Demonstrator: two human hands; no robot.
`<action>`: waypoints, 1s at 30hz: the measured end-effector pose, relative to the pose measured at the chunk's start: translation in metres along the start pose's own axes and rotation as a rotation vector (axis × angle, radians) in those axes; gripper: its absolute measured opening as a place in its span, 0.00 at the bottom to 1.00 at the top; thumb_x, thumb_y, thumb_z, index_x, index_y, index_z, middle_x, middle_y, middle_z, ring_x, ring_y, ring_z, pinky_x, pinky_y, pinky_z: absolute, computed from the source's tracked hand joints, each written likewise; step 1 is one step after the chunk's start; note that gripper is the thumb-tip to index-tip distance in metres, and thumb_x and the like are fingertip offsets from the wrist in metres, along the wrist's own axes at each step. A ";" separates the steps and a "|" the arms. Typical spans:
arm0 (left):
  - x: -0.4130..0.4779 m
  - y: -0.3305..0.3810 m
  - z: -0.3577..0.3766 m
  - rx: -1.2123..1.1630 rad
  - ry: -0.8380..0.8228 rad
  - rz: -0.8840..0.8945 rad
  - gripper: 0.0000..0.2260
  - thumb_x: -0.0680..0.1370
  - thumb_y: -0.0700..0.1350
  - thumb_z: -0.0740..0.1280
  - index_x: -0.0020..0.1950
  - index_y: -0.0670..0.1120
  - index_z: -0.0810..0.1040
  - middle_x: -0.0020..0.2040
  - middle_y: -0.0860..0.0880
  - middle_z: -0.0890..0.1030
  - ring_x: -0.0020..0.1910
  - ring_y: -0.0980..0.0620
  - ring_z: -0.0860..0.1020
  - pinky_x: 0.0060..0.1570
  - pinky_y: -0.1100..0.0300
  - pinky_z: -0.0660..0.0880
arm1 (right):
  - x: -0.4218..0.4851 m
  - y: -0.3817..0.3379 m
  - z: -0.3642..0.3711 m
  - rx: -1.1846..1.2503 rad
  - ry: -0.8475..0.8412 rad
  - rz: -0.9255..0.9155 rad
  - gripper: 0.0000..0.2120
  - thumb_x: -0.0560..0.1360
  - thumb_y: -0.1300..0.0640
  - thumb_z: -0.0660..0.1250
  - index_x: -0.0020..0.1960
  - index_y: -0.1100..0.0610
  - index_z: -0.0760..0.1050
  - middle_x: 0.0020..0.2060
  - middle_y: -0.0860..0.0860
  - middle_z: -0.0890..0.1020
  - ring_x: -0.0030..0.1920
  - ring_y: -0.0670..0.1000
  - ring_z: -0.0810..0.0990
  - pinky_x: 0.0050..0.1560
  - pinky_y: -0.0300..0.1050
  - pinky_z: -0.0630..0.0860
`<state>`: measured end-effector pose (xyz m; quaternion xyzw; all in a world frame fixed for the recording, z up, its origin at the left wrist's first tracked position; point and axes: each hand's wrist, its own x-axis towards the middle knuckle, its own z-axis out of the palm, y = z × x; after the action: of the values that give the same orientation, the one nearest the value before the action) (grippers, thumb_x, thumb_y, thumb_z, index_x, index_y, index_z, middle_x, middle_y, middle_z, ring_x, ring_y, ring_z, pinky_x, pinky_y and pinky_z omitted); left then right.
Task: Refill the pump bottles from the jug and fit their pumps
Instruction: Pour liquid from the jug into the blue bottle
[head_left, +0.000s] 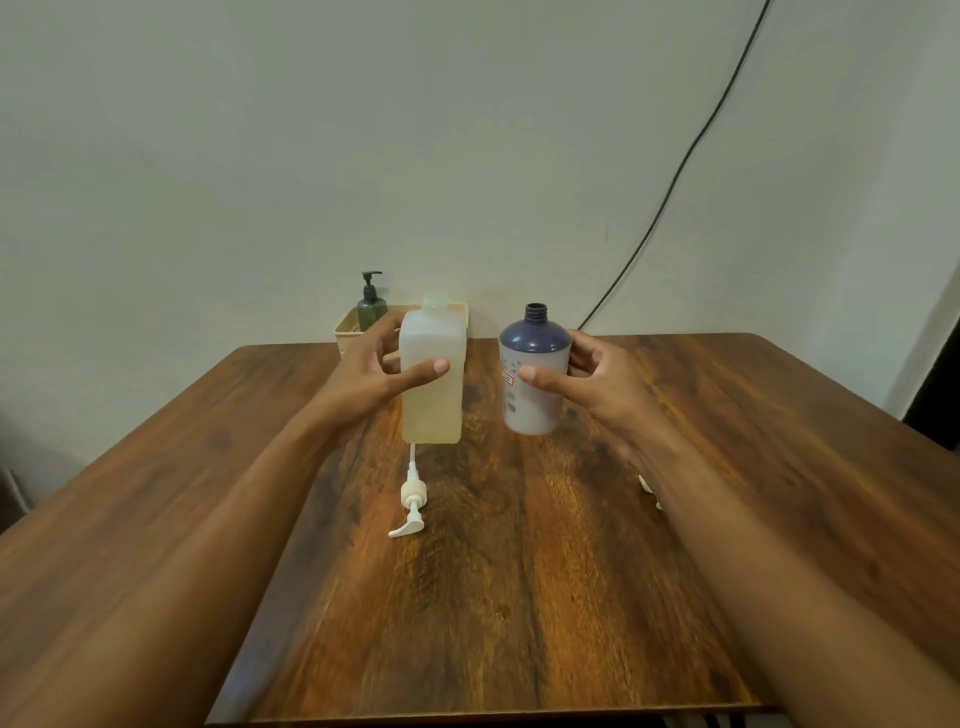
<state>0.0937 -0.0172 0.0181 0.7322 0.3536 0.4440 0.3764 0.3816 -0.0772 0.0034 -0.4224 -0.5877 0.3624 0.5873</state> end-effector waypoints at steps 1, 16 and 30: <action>0.000 -0.001 -0.002 0.002 0.014 0.003 0.37 0.67 0.62 0.78 0.73 0.55 0.71 0.66 0.50 0.80 0.64 0.48 0.81 0.60 0.43 0.82 | 0.000 0.000 0.000 0.000 0.000 0.002 0.36 0.63 0.48 0.86 0.70 0.50 0.81 0.62 0.45 0.88 0.63 0.46 0.86 0.62 0.47 0.84; -0.014 -0.074 -0.040 0.135 0.382 -0.081 0.36 0.68 0.61 0.79 0.72 0.52 0.71 0.68 0.51 0.77 0.65 0.50 0.77 0.56 0.53 0.80 | -0.001 0.013 0.000 0.027 -0.015 0.012 0.32 0.66 0.53 0.86 0.69 0.52 0.82 0.62 0.48 0.88 0.63 0.49 0.87 0.62 0.48 0.83; -0.024 -0.106 -0.042 0.140 0.427 -0.180 0.36 0.68 0.60 0.79 0.72 0.53 0.71 0.71 0.49 0.76 0.64 0.50 0.76 0.53 0.55 0.78 | -0.001 0.024 0.000 0.027 -0.014 0.032 0.33 0.65 0.51 0.86 0.68 0.49 0.82 0.61 0.45 0.88 0.62 0.46 0.87 0.56 0.41 0.85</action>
<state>0.0272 0.0224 -0.0695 0.6117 0.5190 0.5276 0.2795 0.3831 -0.0687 -0.0192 -0.4212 -0.5800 0.3822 0.5832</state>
